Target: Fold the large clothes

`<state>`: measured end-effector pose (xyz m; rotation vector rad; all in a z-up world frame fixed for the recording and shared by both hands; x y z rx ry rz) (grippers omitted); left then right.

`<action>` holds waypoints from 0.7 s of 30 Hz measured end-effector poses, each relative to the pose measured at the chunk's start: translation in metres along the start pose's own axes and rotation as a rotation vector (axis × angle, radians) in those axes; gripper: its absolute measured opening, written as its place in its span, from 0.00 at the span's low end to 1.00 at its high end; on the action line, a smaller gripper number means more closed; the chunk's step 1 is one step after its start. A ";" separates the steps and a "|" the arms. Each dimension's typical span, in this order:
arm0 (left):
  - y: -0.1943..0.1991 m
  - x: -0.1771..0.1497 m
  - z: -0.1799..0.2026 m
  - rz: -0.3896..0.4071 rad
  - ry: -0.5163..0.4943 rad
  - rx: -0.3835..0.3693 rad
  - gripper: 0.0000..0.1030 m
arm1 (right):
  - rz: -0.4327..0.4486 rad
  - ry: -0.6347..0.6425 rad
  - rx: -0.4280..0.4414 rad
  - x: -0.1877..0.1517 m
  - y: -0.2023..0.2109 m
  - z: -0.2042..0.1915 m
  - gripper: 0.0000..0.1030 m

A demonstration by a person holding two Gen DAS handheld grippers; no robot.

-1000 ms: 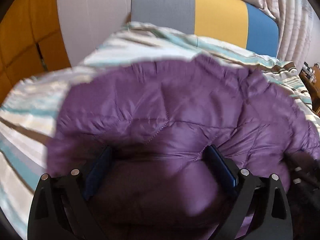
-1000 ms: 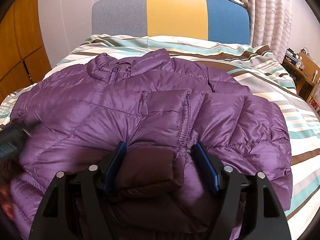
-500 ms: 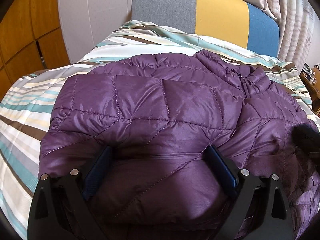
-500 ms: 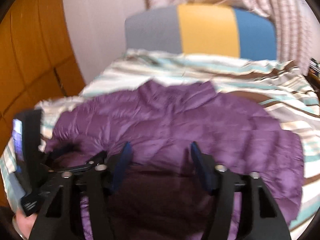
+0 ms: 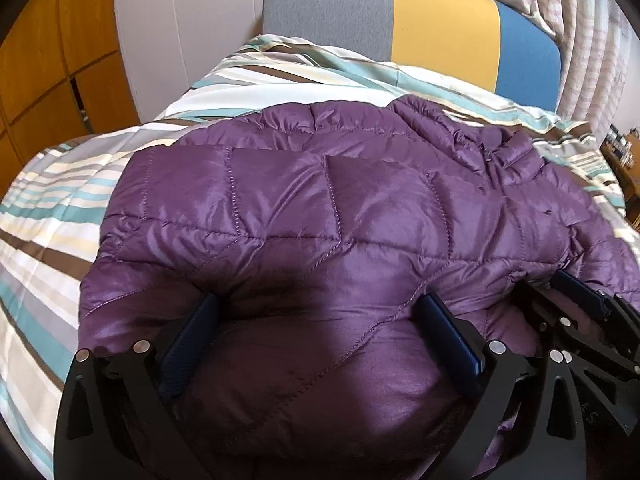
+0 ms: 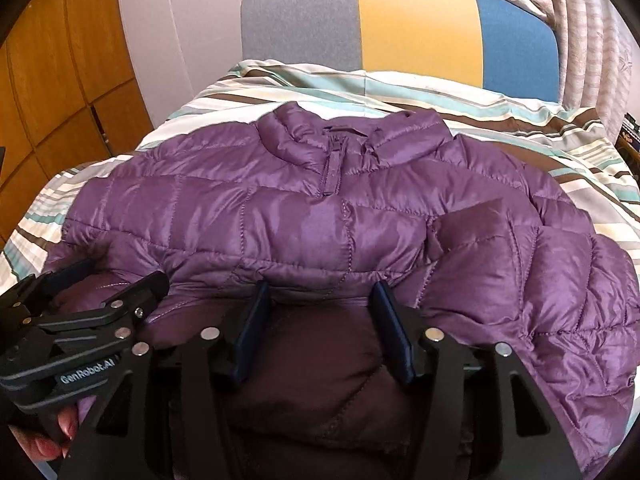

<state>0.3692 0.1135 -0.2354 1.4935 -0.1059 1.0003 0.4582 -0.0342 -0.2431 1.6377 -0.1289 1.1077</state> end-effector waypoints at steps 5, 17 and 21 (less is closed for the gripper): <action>0.030 -0.007 -0.012 -0.006 0.032 -0.028 0.97 | 0.022 -0.016 -0.013 -0.005 0.031 0.001 0.70; 0.075 -0.064 -0.049 -0.054 0.078 -0.037 0.97 | -0.033 -0.044 -0.054 -0.043 0.097 0.001 0.70; 0.093 -0.081 -0.058 -0.031 0.069 -0.038 0.97 | -0.035 -0.060 -0.058 -0.062 0.119 0.001 0.70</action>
Point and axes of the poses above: each gripper's, at about its wrist camera, not at the fingertips, and y roughly against the way its jaws point, z to its right, x to its top, the point moved 8 cm from there along -y, roughly the way its jaws point, and after that the axes turned 10 degrees about y, right-handed, at the moved point
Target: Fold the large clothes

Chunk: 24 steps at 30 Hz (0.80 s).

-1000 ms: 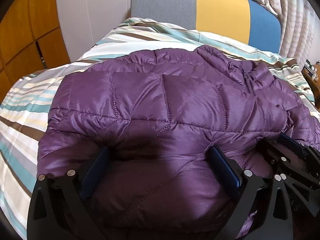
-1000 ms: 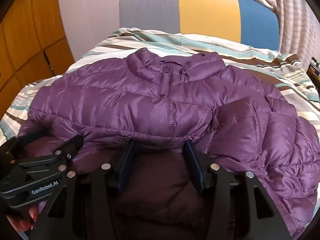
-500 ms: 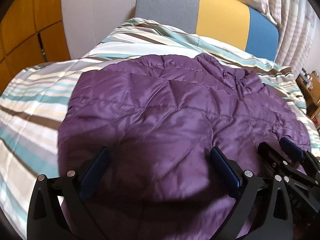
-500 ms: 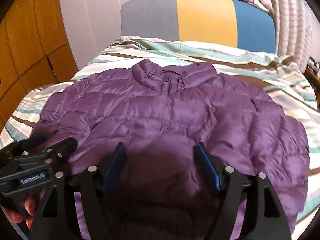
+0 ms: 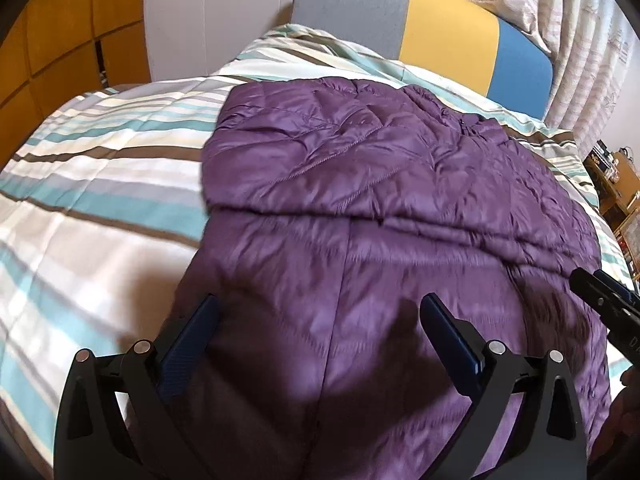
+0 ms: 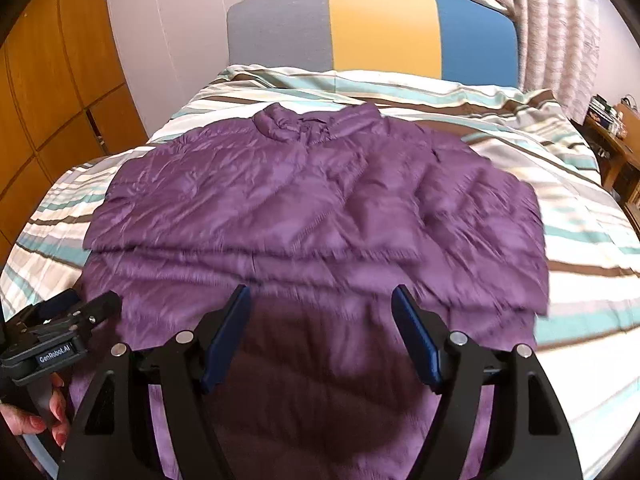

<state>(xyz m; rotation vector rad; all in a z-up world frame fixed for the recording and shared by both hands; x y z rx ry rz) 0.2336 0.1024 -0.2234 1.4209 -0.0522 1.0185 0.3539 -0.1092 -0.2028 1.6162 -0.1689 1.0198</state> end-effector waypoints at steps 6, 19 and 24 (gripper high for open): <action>0.021 -0.025 -0.018 0.016 -0.022 0.010 0.97 | -0.001 -0.024 0.022 -0.037 0.034 0.007 0.70; 0.070 -0.063 -0.077 0.064 0.007 0.003 0.97 | -0.087 -0.103 0.020 -0.138 0.104 0.064 0.66; 0.079 -0.081 -0.102 0.045 0.030 0.009 0.97 | -0.131 -0.129 0.033 -0.173 0.127 0.077 0.66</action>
Point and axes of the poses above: each gripper's, at about its wrist camera, not at the fingertips, and y roughly against the way its jaws point, z to its right, x to its top, the point moved 8 cm from there along -y, roughly the way its jaws point, and after that the axes turned 10 degrees about y, right-handed, at the moved point
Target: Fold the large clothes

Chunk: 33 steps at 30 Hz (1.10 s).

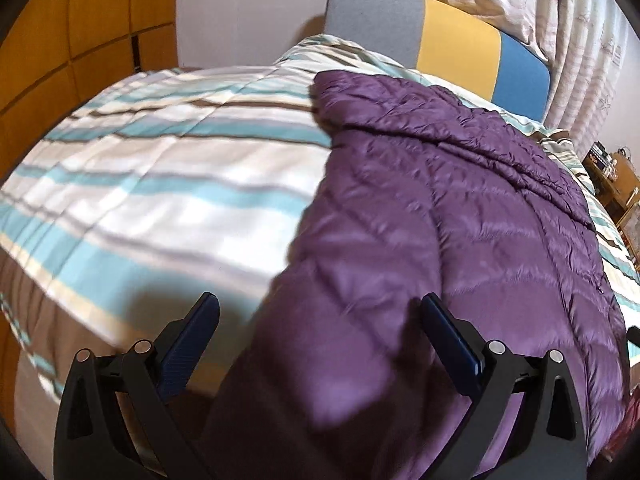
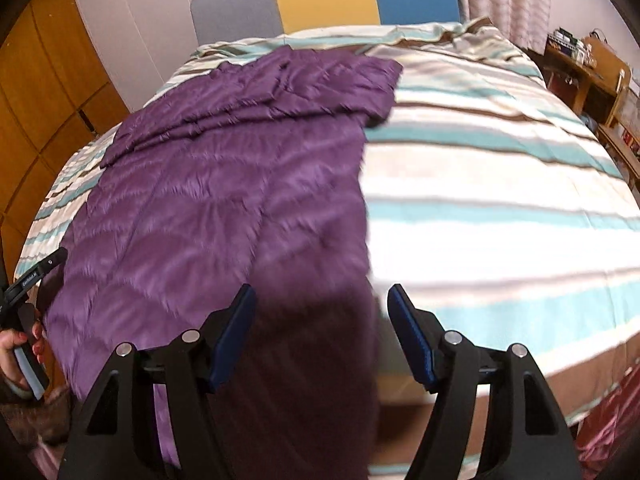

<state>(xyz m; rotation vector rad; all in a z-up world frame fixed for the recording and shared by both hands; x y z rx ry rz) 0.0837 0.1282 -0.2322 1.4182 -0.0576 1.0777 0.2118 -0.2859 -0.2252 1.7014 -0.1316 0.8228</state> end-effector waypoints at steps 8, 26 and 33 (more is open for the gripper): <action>0.013 -0.022 -0.006 -0.049 -0.038 -0.055 0.80 | -0.069 -0.020 0.063 -0.039 0.011 0.001 0.66; 0.059 0.002 0.040 0.081 -0.116 -0.236 0.12 | 0.137 0.087 0.172 0.000 0.035 -0.031 0.07; 0.059 0.057 0.056 0.145 -0.044 -0.303 0.12 | 0.252 0.017 0.170 0.053 0.034 -0.015 0.07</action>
Point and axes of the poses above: each gripper's, at about its wrist camera, not at the fingertips, and y roughly against the way its jaws point, z to its right, x to its top, the point moved 8 cm from there along -y, roughly the way its jaws point, and after that the axes turned 10 degrees about y, right-handed, at the moved point
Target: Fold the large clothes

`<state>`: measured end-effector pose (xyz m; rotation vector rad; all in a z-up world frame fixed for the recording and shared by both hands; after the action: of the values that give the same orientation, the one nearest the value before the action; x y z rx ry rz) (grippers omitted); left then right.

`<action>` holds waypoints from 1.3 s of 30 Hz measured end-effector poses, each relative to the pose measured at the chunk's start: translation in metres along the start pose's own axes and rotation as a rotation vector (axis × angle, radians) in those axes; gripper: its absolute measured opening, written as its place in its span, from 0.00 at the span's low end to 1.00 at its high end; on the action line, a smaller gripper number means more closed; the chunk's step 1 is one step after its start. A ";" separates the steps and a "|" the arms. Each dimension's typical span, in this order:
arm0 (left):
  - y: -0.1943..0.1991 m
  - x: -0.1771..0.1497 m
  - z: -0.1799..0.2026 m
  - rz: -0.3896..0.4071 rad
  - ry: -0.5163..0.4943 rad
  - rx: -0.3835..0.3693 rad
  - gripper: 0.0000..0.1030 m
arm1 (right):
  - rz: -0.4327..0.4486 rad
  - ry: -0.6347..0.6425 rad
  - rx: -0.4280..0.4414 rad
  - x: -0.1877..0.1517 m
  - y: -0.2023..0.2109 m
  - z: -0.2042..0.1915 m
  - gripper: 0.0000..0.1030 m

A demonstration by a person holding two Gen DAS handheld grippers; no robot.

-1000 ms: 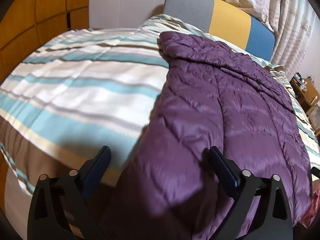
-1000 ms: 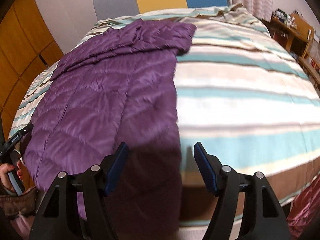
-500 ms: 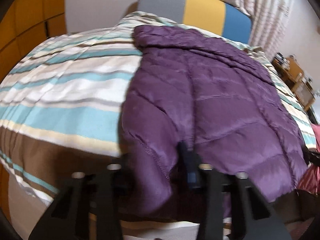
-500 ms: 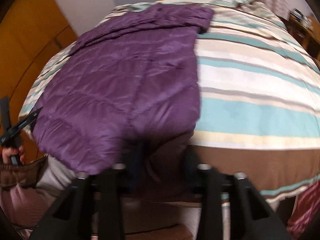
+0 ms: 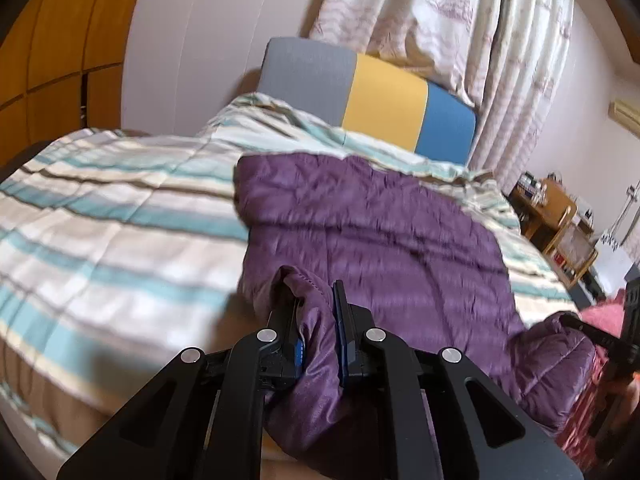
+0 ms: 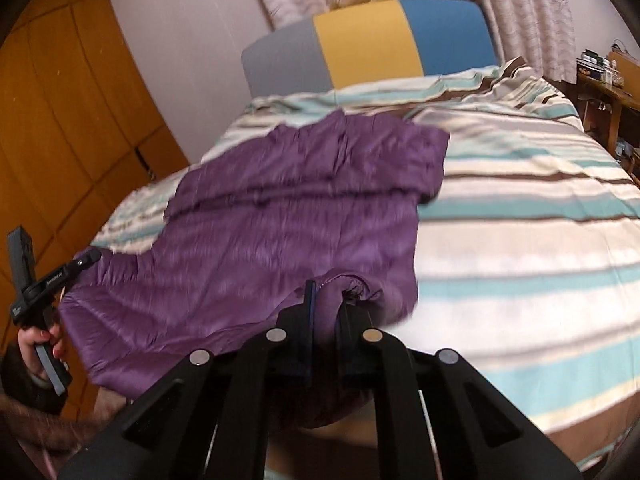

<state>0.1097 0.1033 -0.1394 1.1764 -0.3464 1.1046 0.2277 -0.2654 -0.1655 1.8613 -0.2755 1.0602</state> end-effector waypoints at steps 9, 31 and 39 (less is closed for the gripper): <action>-0.059 0.060 0.014 0.041 0.011 -0.002 0.12 | 0.055 -0.064 -0.037 0.061 -0.055 0.030 0.06; -0.178 0.108 -0.021 -0.028 0.205 0.015 0.79 | 0.100 -0.338 -0.019 0.109 -0.167 0.118 0.31; -0.142 0.100 -0.051 0.103 0.213 0.020 0.97 | 0.263 -0.352 -0.065 0.103 -0.110 0.127 0.98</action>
<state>0.2585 0.2021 -0.1663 1.0562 -0.2331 1.3128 0.4233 -0.2859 -0.1785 1.9830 -0.7691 0.8757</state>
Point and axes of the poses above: each gripper's, at about its wrist camera, not at the fingertips, and y roughly against the way its jaws point, z to its right, x to its top, the point moved 8 cm from there along -y, roughly the way its jaws point, and after that the axes turned 10 degrees about y, right-handed, at the moved point
